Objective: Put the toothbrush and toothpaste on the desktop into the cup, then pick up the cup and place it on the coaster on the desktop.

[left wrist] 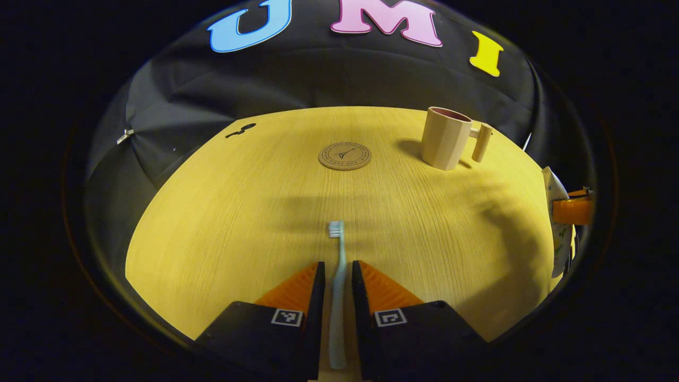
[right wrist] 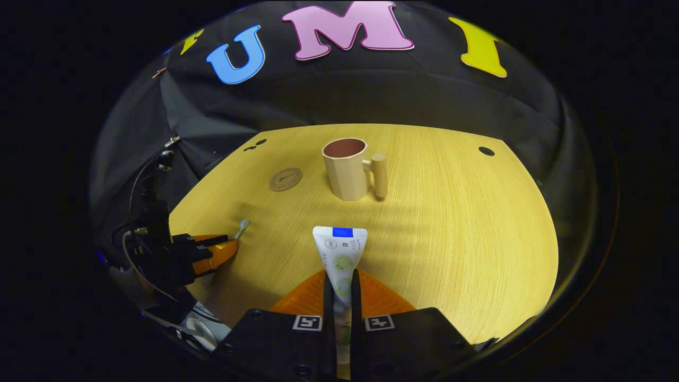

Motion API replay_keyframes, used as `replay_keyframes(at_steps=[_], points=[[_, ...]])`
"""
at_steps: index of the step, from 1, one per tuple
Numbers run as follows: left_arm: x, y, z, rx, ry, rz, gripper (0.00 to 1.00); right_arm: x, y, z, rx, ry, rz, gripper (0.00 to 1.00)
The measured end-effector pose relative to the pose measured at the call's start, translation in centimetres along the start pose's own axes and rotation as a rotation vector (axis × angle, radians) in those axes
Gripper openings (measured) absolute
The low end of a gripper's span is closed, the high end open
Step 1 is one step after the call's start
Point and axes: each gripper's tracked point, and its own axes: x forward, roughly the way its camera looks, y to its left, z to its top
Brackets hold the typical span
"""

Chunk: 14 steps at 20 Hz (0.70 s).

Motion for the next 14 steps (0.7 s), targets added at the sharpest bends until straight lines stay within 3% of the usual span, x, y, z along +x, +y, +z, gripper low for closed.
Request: replay_keyframes(at_steps=[2,4,9,10,11,14], points=[[-0.2,0.2,0.2,-0.031,0.003,0.003,0.16,-0.4,0.1,0.2,0.011,-0.01,0.009,0.14],[-0.1,0.2,0.4,-0.037,-0.006,0.004,0.08,-0.8,0.2,0.5,0.014,-0.022,0.014,0.14],[-1.0,-0.6,1.9,-0.045,-0.061,-0.028,0.06,-1.9,0.7,2.6,0.018,-0.078,0.044,0.14],[-1.5,-0.7,2.7,-0.05,-0.087,-0.032,0.11,-2.2,0.7,3.5,0.025,-0.099,0.056,0.14],[-2.0,-0.8,3.6,-0.059,-0.112,-0.037,0.06,-2.4,0.8,4.4,0.031,-0.121,0.067,0.14],[-4.4,-1.4,6.8,-0.095,-0.202,-0.056,0.06,-3.1,1.1,8.5,0.064,-0.207,0.105,0.14]])
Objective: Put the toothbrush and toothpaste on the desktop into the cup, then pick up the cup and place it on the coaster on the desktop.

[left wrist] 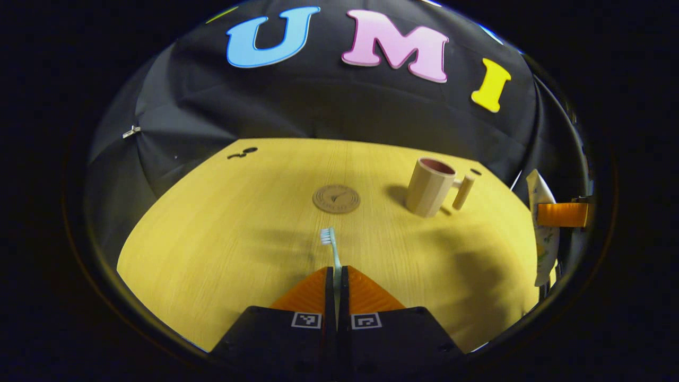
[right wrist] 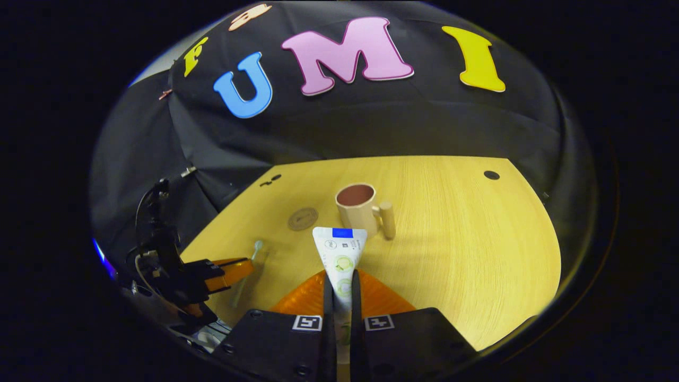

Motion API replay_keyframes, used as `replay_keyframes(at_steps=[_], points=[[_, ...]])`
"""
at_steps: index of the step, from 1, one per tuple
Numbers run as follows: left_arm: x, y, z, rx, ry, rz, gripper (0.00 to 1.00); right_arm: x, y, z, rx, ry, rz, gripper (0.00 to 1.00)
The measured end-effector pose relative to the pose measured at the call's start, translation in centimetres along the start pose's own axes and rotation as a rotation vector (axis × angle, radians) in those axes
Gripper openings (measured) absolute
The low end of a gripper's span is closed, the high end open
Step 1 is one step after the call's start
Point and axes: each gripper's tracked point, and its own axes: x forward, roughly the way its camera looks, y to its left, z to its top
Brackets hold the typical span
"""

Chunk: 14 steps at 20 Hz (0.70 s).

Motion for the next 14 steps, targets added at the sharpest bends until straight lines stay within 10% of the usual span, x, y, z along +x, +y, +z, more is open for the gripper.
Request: replay_keyframes(at_steps=[8,14], points=[[-5.9,-2.9,6.0,-0.052,-0.185,-0.041,0.06,5.7,0.5,14.1,0.024,-0.32,0.105,0.14],[-8.1,-3.6,4.9,-0.104,-0.194,-0.043,0.06,12.9,0.0,17.3,-0.031,-0.462,0.112,0.14]])
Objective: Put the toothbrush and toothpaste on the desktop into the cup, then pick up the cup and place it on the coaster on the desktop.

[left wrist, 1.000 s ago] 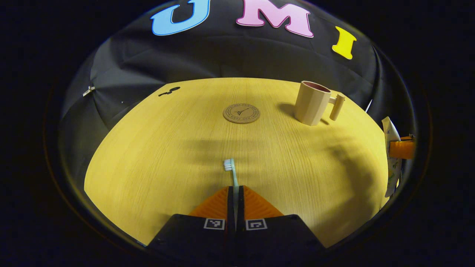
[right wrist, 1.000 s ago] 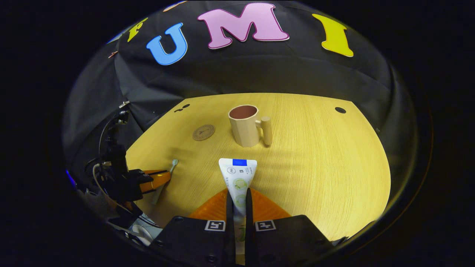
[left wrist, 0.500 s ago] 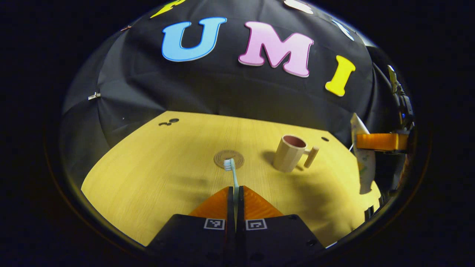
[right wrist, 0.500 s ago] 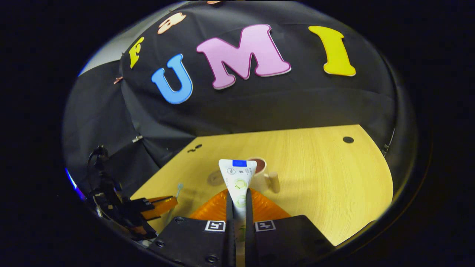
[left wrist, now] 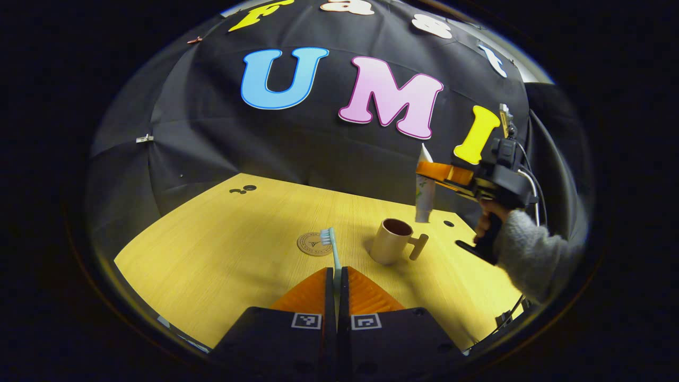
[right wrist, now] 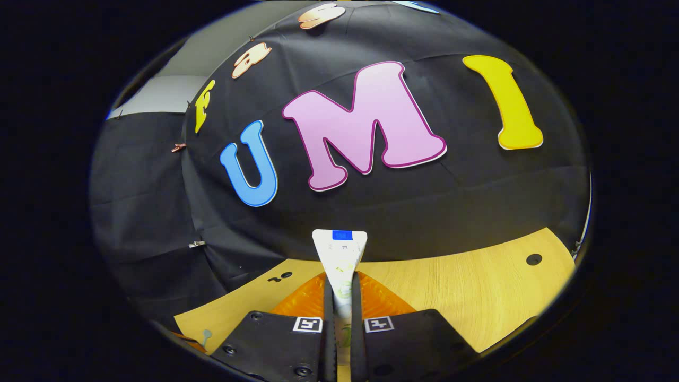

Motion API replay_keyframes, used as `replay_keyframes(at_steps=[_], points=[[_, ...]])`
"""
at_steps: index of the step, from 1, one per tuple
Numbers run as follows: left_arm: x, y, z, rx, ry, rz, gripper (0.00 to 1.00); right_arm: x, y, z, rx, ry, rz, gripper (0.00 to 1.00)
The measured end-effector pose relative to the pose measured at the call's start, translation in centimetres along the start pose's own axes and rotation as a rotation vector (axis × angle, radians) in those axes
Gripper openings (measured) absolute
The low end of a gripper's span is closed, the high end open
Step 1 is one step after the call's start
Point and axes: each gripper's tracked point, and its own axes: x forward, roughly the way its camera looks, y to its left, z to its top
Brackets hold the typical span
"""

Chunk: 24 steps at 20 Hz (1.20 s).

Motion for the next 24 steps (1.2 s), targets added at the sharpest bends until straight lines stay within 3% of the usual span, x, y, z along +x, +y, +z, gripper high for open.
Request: replay_keyframes(at_steps=[6,13,14,15,22,24], points=[[-0.6,0.2,-1.0,-0.01,0.012,0.006,0.06,3.7,-2.3,-3.3,-0.035,-0.004,-0.022,0.14],[-0.4,-0.7,-0.6,-0.012,-0.001,-0.011,0.06,3.2,-2.6,-7.6,-0.073,0.076,-0.026,0.13],[-0.4,-0.9,-0.4,-0.012,-0.005,-0.013,0.01,3.0,-2.8,-7.9,-0.082,0.082,-0.031,0.14],[-0.2,-1.0,-0.4,-0.011,-0.008,-0.016,0.06,2.9,-2.9,-8.3,-0.09,0.09,-0.035,0.13],[0.2,-1.9,-0.3,0.001,-0.017,-0.034,0.06,1.8,-3.3,-11.1,-0.08,0.175,-0.041,0.22],[0.4,-2.5,0.3,0.005,-0.025,-0.046,0.06,1.4,-3.4,-11.5,-0.05,0.2,-0.036,0.28]])
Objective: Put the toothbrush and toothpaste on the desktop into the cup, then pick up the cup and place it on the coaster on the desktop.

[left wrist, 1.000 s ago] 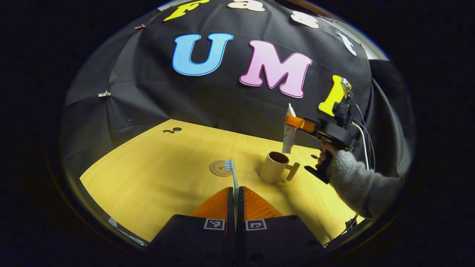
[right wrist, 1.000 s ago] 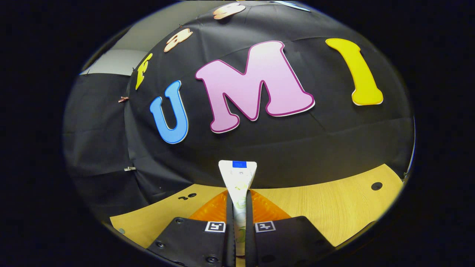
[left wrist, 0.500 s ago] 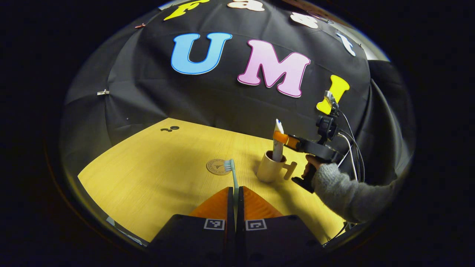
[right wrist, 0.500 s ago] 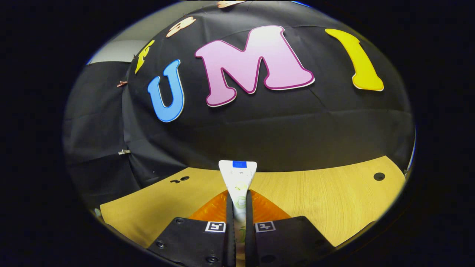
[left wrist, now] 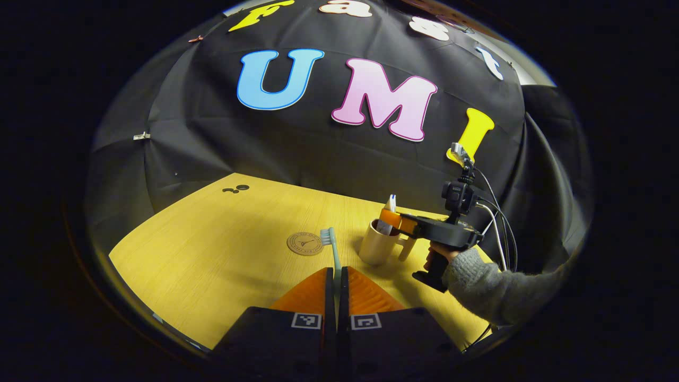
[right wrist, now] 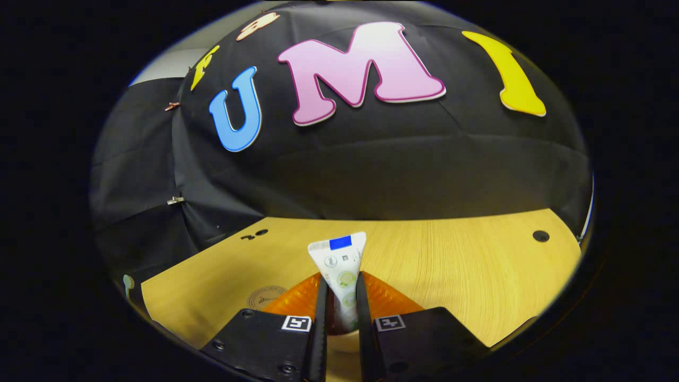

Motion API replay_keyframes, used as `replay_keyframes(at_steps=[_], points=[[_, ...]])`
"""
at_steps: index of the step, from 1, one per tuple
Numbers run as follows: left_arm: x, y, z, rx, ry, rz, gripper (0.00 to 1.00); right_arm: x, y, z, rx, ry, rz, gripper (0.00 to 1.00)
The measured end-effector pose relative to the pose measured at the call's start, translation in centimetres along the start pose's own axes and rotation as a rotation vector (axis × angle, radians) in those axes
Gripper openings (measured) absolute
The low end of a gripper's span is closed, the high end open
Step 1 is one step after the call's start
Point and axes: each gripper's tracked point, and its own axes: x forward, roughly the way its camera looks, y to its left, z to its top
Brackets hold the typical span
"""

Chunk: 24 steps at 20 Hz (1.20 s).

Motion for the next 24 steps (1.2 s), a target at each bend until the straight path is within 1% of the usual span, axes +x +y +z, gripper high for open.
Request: replay_keyframes(at_steps=[1,2,3,4,5,6,9,13,15,16,18,22,24], points=[[0.4,-0.2,0.4,0.005,-0.008,-0.006,0.06,-0.2,-0.3,-0.1,0.01,0.005,-0.01,0.24],[0.8,-0.5,1.0,0.007,-0.02,-0.014,0.06,-0.2,-0.7,0.1,0.023,0.006,-0.016,0.29],[1.1,-0.8,1.7,0.009,-0.035,-0.022,0.06,-0.4,-1.0,0.4,0.039,0.007,-0.021,0.29],[1.6,-1.2,2.5,0.008,-0.051,-0.033,0.06,-0.8,-1.4,0.9,0.052,0.0,-0.031,0.23],[2.1,-1.7,3.5,0.008,-0.073,-0.042,0.06,-1.1,-1.8,1.8,0.062,-0.024,-0.039,0.23],[2.9,-2.2,4.5,0.007,-0.097,-0.055,0.06,-1.4,-1.9,3.0,0.078,-0.049,-0.037,0.38],[5.2,-4.2,7.7,0.006,-0.188,-0.093,0.06,-3.0,-2.3,5.5,0.126,-0.094,-0.024,0.41],[8.7,-7.2,11.6,-0.013,-0.308,-0.146,0.06,-6.5,-3.6,7.3,0.13,-0.116,-0.028,0.42],[10.5,-8.2,13.3,-0.04,-0.365,-0.167,0.06,-8.4,-3.8,6.7,0.084,-0.096,-0.027,0.42],[11.4,-8.7,14.1,-0.053,-0.394,-0.175,0.06,-9.5,-4.1,5.9,0.047,-0.08,-0.031,0.42],[13.2,-9.2,15.2,-0.076,-0.443,-0.185,0.06,-11.3,-4.6,4.5,0.009,-0.047,-0.034,0.42],[16.8,-9.2,16.1,-0.122,-0.53,-0.172,0.06,-14.1,-4.2,0.3,0.071,0.028,-0.01,0.42],[18.6,-9.2,16.2,-0.128,-0.569,-0.164,0.06,-14.9,-4.3,-1.3,0.072,0.046,-0.014,0.42]])
